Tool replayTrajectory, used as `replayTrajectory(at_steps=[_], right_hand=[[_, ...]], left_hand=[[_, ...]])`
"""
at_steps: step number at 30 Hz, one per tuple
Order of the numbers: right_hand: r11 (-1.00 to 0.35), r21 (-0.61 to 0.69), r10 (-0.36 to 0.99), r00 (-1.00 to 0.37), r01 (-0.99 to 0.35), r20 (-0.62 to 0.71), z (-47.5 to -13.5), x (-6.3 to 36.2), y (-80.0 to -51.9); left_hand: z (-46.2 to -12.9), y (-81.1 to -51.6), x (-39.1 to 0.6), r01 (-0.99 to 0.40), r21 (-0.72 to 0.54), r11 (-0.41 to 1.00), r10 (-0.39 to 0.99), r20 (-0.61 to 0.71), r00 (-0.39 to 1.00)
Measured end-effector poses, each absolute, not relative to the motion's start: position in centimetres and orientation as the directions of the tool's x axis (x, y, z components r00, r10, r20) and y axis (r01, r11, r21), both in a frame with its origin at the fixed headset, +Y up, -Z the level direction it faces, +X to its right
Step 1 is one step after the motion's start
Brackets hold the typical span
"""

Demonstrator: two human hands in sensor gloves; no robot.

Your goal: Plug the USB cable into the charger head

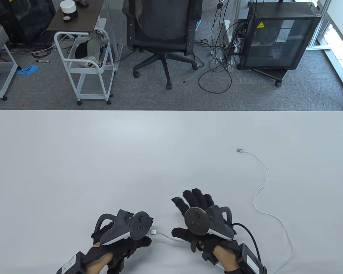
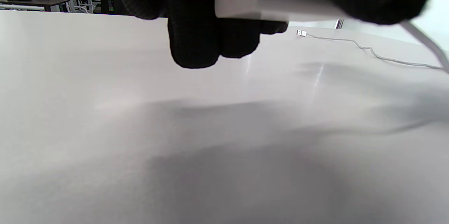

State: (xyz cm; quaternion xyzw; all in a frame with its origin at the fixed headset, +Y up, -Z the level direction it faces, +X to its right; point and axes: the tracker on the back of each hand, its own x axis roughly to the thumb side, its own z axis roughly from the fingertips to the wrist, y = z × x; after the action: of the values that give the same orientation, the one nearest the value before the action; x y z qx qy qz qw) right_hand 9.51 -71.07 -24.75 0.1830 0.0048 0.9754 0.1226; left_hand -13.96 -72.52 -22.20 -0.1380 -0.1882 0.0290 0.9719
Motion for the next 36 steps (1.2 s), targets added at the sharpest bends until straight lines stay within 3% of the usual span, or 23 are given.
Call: replayTrajectory(at_steps=[6,11,17,22,29,36], right_hand=[[-0.937,0.014,0.348,-0.928,-0.349,0.136,-26.9,16.9,-71.0],[-0.927,-0.002,0.375,-0.926,-0.376,0.041,-27.4,19.6,-71.4],[-0.909,-0.022,0.413,-0.908,-0.415,0.073,-26.9,19.1,-70.6],[-0.913,-0.008,0.405,-0.91,-0.408,0.087,-26.9,18.6,-70.7],[-0.921,0.029,0.39,-0.916,-0.389,0.095,-26.9,18.1,-71.3],[-0.921,0.033,0.389,-0.915,-0.388,0.102,-26.9,17.9,-71.4]], left_hand=[[-22.1,-72.4,-14.1,0.003,-0.259,0.966,0.092,0.354,0.931],[-22.0,-72.3,-14.1,0.025,-0.231,0.973,0.06,0.353,0.934],[-22.1,-72.0,-14.0,0.016,-0.165,0.986,0.036,0.31,0.95],[-23.4,-73.5,-14.3,0.072,-0.241,0.968,-0.013,0.241,0.97],[-25.5,-77.7,-14.4,0.166,-0.351,0.921,-0.129,0.126,0.984],[-25.3,-77.9,-14.6,0.161,-0.351,0.923,-0.123,0.127,0.984]])
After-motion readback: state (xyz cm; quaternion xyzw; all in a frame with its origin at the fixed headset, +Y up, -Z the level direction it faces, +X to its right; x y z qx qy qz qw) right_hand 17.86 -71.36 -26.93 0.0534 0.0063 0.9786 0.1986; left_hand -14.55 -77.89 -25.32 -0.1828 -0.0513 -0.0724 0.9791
